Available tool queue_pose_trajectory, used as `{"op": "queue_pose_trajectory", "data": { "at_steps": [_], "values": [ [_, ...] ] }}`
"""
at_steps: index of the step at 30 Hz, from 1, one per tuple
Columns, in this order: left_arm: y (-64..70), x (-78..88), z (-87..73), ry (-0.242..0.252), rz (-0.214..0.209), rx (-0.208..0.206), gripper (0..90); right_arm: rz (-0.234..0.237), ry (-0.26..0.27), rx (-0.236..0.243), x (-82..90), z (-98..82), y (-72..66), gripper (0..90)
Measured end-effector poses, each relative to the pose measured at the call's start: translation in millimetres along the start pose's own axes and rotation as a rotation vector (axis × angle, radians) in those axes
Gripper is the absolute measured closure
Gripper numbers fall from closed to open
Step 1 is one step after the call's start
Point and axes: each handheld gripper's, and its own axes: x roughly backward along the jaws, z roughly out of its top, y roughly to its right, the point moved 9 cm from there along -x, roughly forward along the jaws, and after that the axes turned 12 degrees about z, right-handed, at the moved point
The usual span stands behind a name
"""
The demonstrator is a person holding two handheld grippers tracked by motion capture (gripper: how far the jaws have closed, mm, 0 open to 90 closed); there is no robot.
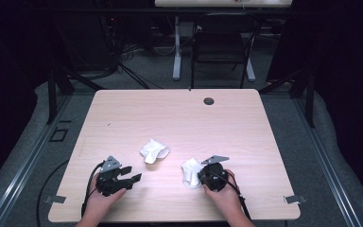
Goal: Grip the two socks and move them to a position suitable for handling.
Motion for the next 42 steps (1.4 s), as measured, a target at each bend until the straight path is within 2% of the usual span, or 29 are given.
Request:
{"op": "queue_pose_trajectory", "data": {
  "at_steps": [8, 11, 15, 16, 20, 23, 24, 28, 31, 32, 33, 35, 39, 40, 41, 42],
  "values": [
    [5.3, -1.0, -0.4, 0.0, -0.002, -0.007, 44.9, 0.012, -0.019, 0.031, -4.2, -5.0, -23.3, 82.2],
    [6.9, -0.9, -0.5, -0.002, -0.001, -0.013, 44.9, 0.032, -0.023, 0.041, -5.3, -6.0, -31.9, 80.3],
    [9.3, -0.9, -1.1, -0.005, -0.01, -0.02, 45.4, 0.062, -0.009, 0.039, -2.3, -4.6, -38.5, 80.3],
    [9.7, -1.0, -1.5, -0.008, -0.012, -0.017, 45.8, 0.063, 0.022, 0.049, 3.3, 0.8, -39.7, 82.1],
    [13.1, -1.9, -1.8, -0.009, -0.021, -0.024, 46.4, 0.043, 0.072, 0.057, 11.1, 9.7, -31.7, 84.3],
    [16.2, -2.9, -2.1, -0.011, -0.027, -0.034, 46.7, 0.037, 0.071, 0.045, 10.1, 9.7, -25.6, 84.9],
    [19.9, -3.7, -2.8, -0.016, -0.033, -0.044, 46.8, 0.027, 0.059, 0.04, 7.8, 8.0, -21.1, 85.4],
    [23.9, -4.5, -3.7, -0.024, -0.037, -0.061, 47.2, 0.011, 0.038, 0.049, 3.4, 4.6, -17.9, 85.7],
    [24.2, -4.4, -3.6, -0.02, -0.039, -0.06, 47.3, 0.004, 0.021, 0.043, 1.1, 1.0, -17.0, 85.8],
    [23.4, -3.9, -3.5, -0.022, -0.037, -0.063, 47.3, 0.008, 0.033, 0.035, -0.6, 1.0, -17.7, 85.8],
    [23.3, -3.8, -3.1, -0.018, -0.039, -0.054, 47.3, 0.011, 0.011, 0.038, -0.7, -1.0, -18.2, 85.7],
    [22.3, -3.5, -2.9, -0.017, -0.037, -0.052, 47.3, -0.001, 0.004, 0.045, -1.0, -2.0, -18.8, 83.9],
    [21.5, -3.1, -2.6, -0.016, -0.038, -0.047, 47.3, 0.017, 0.03, 0.062, 0.4, 2.9, -27.4, 82.4],
    [21.5, -3.4, -2.7, -0.017, -0.037, -0.048, 47.3, 0.046, 0.043, 0.072, 0.1, 5.6, -35.3, 79.7],
    [21.5, -3.4, -2.7, -0.017, -0.037, -0.048, 47.3, 0.046, 0.043, 0.072, 0.1, 5.6, -35.3, 79.7],
    [21.8, -3.6, -2.9, -0.019, -0.036, -0.051, 47.3, 0.096, 0.056, 0.095, -1.4, 8.4, -45.6, 75.5]
  ]
}}
